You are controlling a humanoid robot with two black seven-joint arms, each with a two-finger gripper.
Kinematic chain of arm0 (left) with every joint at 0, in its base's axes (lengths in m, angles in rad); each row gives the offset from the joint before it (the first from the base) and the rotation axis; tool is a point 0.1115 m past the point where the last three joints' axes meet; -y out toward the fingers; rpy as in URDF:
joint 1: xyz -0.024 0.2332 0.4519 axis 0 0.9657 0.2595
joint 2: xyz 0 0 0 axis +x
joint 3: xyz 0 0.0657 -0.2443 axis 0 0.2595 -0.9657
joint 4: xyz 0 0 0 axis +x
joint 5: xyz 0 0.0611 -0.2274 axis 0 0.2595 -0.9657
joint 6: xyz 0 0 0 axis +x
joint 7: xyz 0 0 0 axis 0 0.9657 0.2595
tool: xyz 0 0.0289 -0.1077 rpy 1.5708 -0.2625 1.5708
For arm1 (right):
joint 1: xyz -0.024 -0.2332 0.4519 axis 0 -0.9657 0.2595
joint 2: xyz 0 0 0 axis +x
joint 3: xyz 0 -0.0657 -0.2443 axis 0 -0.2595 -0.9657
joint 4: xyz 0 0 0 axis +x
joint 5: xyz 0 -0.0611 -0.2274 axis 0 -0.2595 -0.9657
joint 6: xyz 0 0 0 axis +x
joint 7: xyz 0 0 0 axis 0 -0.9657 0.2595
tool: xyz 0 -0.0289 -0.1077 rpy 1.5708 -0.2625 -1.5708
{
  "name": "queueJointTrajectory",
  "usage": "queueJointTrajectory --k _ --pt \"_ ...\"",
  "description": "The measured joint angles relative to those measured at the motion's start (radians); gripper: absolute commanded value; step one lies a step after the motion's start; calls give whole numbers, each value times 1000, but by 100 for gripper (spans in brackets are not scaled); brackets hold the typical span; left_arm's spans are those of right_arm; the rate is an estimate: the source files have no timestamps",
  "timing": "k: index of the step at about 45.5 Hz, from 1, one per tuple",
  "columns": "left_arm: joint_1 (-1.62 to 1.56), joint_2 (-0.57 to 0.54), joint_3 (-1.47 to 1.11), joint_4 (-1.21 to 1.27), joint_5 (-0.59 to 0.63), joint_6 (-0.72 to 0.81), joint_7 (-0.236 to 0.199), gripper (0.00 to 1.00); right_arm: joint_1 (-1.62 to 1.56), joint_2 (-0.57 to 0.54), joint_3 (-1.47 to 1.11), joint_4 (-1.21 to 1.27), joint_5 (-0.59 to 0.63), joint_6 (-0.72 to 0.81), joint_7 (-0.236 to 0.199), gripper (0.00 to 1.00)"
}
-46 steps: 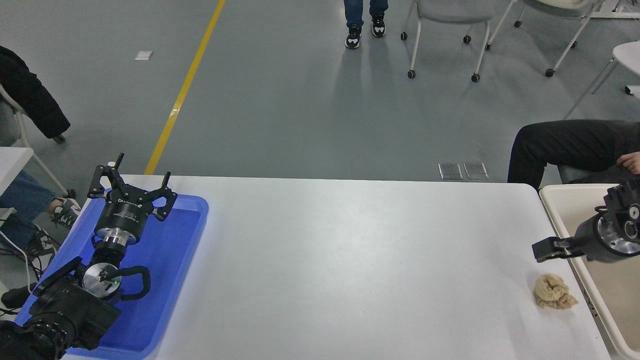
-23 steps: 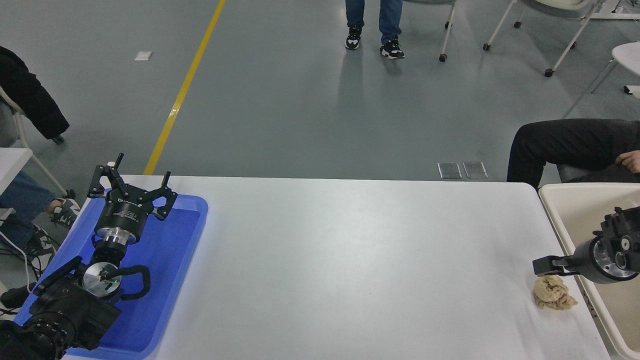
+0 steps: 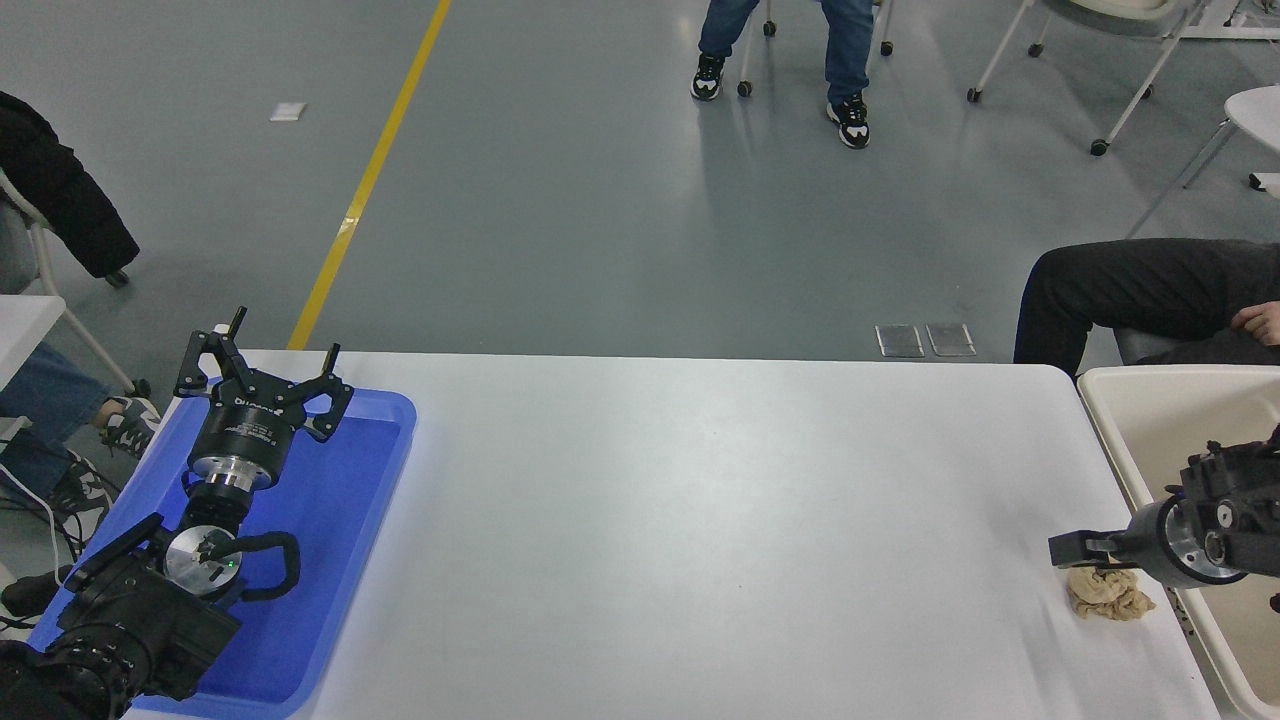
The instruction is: Pick up paper ball place in dustbin
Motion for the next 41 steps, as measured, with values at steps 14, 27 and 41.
queueJointTrajectory --k 14,27,41 --pt "0 0 0 0 0 0 0 100 -44 13 7 -30 2 -42 -1 91" --pt "0 0 0 0 0 0 0 100 -74 34 10 -46 10 -72 -2 71" --pt "0 0 0 0 0 0 0 100 -92 46 11 -53 13 -94 -2 0"
